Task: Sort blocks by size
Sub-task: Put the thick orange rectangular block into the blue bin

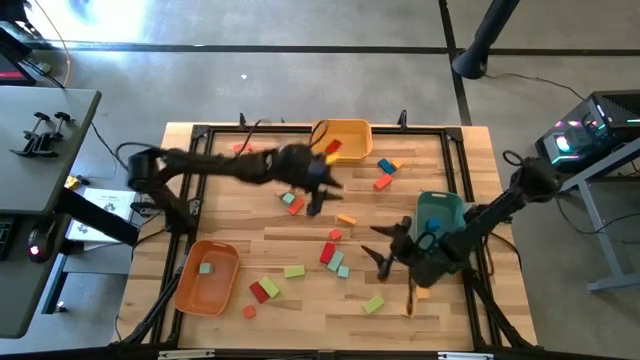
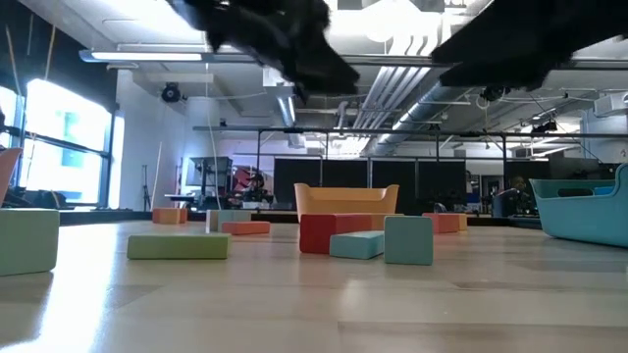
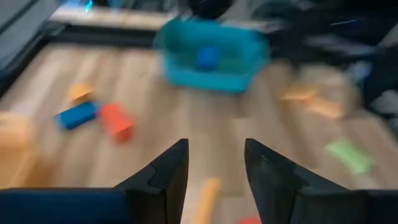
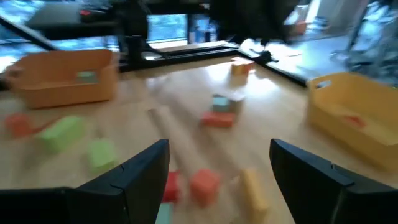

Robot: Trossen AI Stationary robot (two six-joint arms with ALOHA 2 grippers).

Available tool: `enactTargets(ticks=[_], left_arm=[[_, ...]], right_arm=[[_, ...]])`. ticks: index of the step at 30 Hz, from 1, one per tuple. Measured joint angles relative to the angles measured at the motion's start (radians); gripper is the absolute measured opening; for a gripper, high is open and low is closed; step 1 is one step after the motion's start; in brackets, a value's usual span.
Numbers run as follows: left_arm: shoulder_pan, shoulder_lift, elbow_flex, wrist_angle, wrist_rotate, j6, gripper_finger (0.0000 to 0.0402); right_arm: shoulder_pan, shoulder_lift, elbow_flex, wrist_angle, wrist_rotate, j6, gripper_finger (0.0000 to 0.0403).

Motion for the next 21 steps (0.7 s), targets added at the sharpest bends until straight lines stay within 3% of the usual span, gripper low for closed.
enactTargets(ticks=[3,8,13,17,21], left_arm=[[-0.040,-0.083,-0.159,0.149,-0.123,-0.010,0.0130],[0.000,-0.144,-0.334,0.328,-0.328,0.052,0.0126],[0.088,-0.133,-0.403,0.448,-0.333,0.078,0.0126],[0.149,-0.128,-0.413,0.453,-0.334,0.165,0.0126],[0.208,-0.132,-0.412,0.487,-0.356,0.242,0.0126]], right_arm=[[-0.122,0.007,0.000,0.002,-0.076,-0.065,0.0272],[-0.344,0.004,0.000,-0.018,-0.372,-0.174,0.0272],[-0.554,-0.005,0.000,0.004,-0.523,-0.312,0.0272],[-0.721,-0.005,0.000,0.015,-0.655,-0.432,0.0272],[-0.852,-0.005,0.004,0.023,-0.670,-0.519,0.0272]])
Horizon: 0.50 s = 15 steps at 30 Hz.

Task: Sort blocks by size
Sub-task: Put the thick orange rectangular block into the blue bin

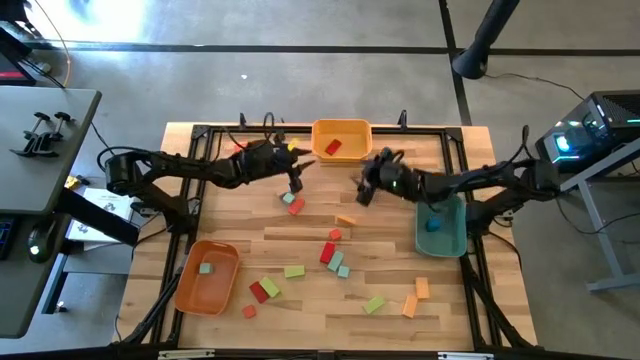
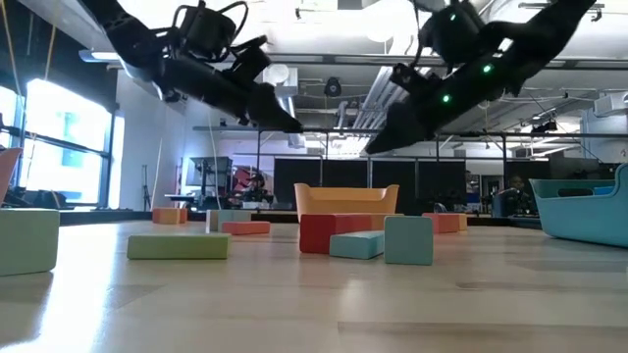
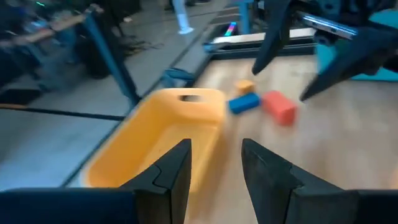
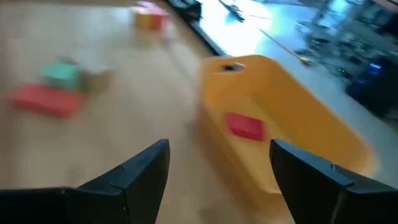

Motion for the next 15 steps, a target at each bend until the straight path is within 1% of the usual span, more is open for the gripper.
enactTargets(ticks=[2,4,6,7,10,15], left_arm=[[0.025,-0.005,0.000,0.009,-0.067,-0.037,0.0126],[0.050,-0.014,0.000,0.014,-0.133,-0.132,0.0126],[0.070,-0.022,0.000,0.015,-0.155,-0.221,0.0126],[0.081,-0.027,0.000,0.014,-0.157,-0.239,0.0126],[0.095,-0.029,0.001,0.010,-0.155,-0.234,0.0126],[0.078,-0.026,0.001,-0.019,-0.156,-0.173,0.0126]], right_arm=[[-0.047,0.000,0.015,-0.001,-0.001,0.028,0.0272],[-0.079,-0.001,0.043,-0.002,-0.017,0.056,0.0272],[-0.100,-0.002,0.069,-0.002,-0.040,0.051,0.0272],[-0.108,-0.002,0.080,-0.003,-0.053,0.043,0.0272],[-0.129,-0.002,0.104,0.003,-0.070,-0.002,0.0272],[-0.156,-0.002,0.104,0.031,-0.072,-0.181,0.0272]])
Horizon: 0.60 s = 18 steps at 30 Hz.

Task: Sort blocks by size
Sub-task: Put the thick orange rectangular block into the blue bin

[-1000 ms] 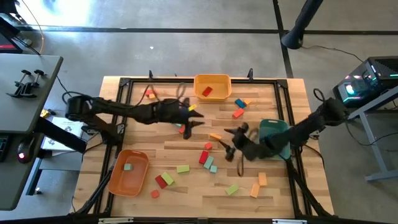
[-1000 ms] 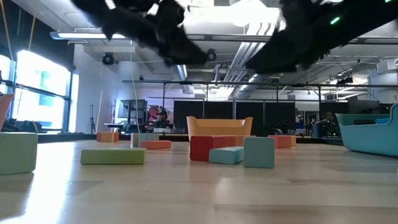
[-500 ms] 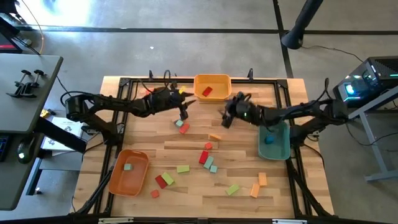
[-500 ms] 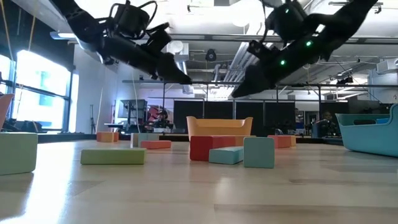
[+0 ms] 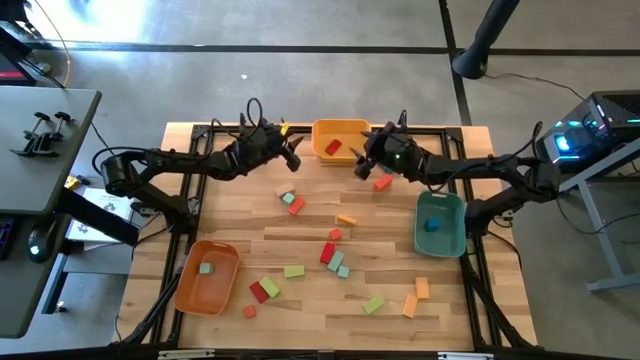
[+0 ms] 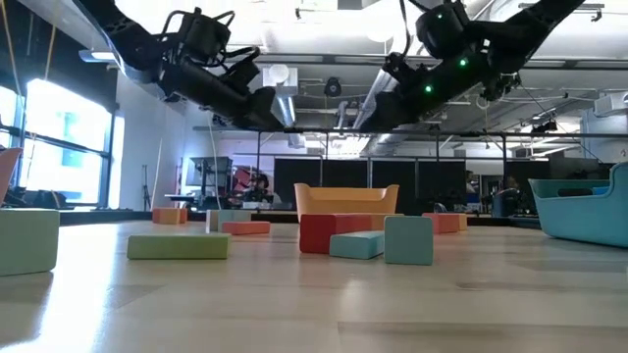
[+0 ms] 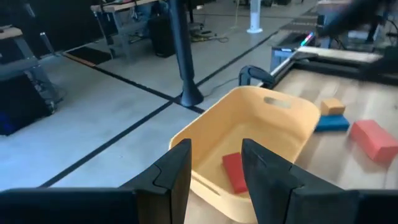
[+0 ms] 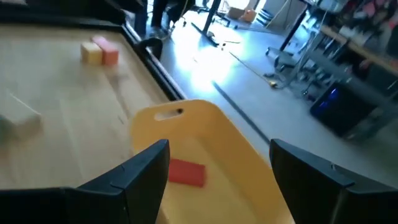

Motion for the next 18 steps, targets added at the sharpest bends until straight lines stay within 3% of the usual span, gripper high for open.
enactTargets(ticks=[4,9,15,18], left_arm=[[-0.051,0.000,-0.007,-0.015,-0.017,0.023,0.0126],[-0.114,-0.038,-0.006,-0.046,-0.033,-0.005,0.0126],[-0.187,-0.034,-0.007,-0.035,-0.033,-0.054,0.0126],[-0.228,-0.036,-0.007,-0.037,-0.033,-0.083,0.0126]], right_arm=[[0.022,-0.007,0.000,-0.079,0.042,-0.056,0.0272],[0.056,-0.076,0.065,-0.444,0.031,-0.083,0.0272],[0.056,-0.087,0.122,-0.903,-0.283,0.077,0.0272],[0.058,-0.085,0.100,-1.046,-0.345,0.087,0.0272]])
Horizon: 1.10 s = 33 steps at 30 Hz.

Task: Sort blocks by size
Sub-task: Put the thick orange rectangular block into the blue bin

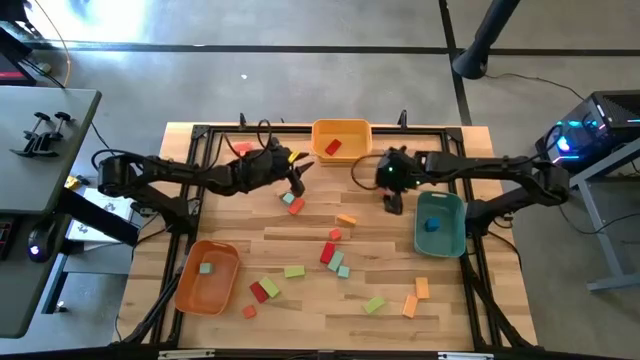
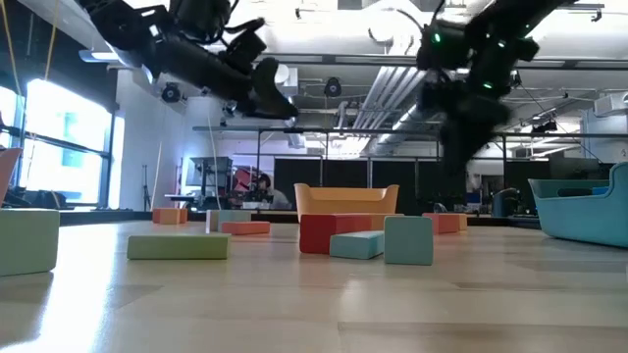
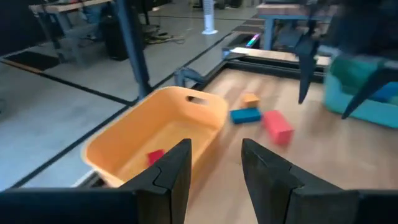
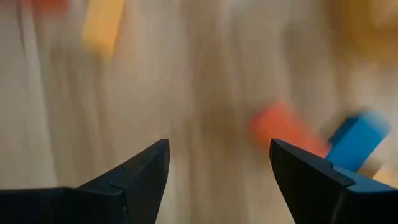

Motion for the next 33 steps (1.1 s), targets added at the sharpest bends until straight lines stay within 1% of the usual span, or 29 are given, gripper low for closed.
enactTargets(ticks=[2,4,7,10,14,16,18,20,24,29,33], left_arm=[[-0.031,0.000,0.000,0.000,0.000,-0.002,0.0126],[-0.060,0.000,0.000,-0.002,0.001,-0.001,0.0126],[-0.098,0.000,0.000,-0.002,0.001,-0.004,0.0126],[-0.124,0.000,0.000,0.005,0.001,-0.003,0.0126],[-0.130,0.000,0.000,0.009,0.003,-0.003,0.0126],[-0.125,0.000,0.000,0.013,0.002,0.002,0.0126],[-0.118,0.000,0.000,0.015,0.002,0.005,0.0126],[-0.111,0.000,0.000,0.016,0.002,0.005,0.0126],[-0.100,0.000,0.000,0.016,0.002,0.008,0.0126],[-0.099,0.000,0.000,0.016,0.002,0.007,0.0126],[-0.114,0.000,0.000,0.013,0.004,-0.002,0.0126]], right_arm=[[-0.001,0.000,-0.025,-0.014,0.008,-0.086,0.0272],[-0.001,0.001,-0.052,0.036,0.051,-0.192,0.0272],[-0.005,0.022,-0.062,0.133,0.070,-0.344,0.0272],[-0.021,0.082,-0.041,0.168,0.070,-0.439,0.0272],[-0.045,0.198,0.002,0.149,0.072,-0.513,0.0272],[-0.053,0.256,0.019,0.151,0.105,-0.543,0.0272],[-0.058,0.309,0.038,0.147,0.135,-0.548,0.0272],[-0.061,0.351,0.064,0.131,0.143,-0.540,0.0267],[-0.063,0.399,0.117,0.068,0.144,-0.514,0.0230],[-0.066,0.388,0.213,-0.053,0.159,-0.367,0.0163],[-0.067,0.321,0.288,-0.168,0.145,-0.167,0.0122]])
